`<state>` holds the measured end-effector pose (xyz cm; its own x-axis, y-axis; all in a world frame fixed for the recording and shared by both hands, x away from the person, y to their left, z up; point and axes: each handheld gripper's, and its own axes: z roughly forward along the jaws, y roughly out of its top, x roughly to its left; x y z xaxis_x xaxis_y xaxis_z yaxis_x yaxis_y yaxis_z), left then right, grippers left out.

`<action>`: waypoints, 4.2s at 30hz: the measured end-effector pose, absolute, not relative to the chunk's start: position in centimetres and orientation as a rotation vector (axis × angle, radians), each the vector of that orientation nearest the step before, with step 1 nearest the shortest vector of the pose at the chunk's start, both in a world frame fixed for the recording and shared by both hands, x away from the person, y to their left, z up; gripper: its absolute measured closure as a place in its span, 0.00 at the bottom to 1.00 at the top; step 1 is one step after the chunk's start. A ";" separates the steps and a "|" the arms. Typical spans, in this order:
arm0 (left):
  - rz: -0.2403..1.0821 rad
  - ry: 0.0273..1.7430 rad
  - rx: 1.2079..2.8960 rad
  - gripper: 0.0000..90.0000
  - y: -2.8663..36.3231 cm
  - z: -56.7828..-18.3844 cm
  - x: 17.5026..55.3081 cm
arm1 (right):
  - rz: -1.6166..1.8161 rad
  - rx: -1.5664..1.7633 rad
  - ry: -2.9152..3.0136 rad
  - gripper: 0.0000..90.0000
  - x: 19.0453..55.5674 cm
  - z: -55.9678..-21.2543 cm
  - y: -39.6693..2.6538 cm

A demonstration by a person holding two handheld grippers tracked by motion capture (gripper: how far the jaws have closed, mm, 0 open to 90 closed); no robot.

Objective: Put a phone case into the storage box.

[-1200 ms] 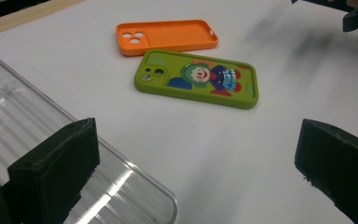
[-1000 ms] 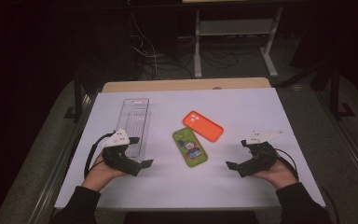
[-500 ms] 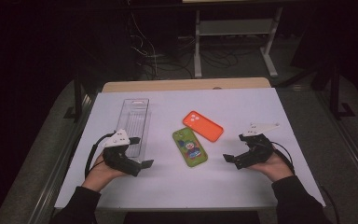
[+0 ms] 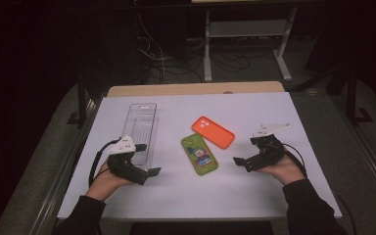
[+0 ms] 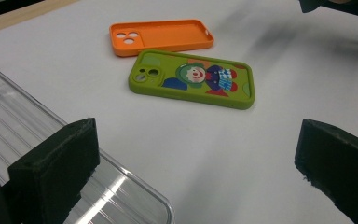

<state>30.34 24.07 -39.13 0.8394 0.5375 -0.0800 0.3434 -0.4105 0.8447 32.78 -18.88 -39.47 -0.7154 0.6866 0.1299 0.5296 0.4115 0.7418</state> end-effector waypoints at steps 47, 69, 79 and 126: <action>0.247 0.644 2.030 0.00 24.0 -39.1 30.2 | 1.124 1.060 2.523 0.00 39.2 -38.4 -15.3; 0.240 0.651 2.017 0.00 24.0 -39.1 30.2 | 1.097 1.060 2.551 0.00 43.1 -38.4 -13.3; 0.237 0.652 2.015 0.00 24.0 -39.1 30.2 | 1.088 1.037 2.568 0.00 44.7 -38.7 -12.1; 0.236 0.642 2.021 0.00 24.1 -39.2 30.3 | 0.724 0.921 2.768 0.10 47.9 -43.9 -8.4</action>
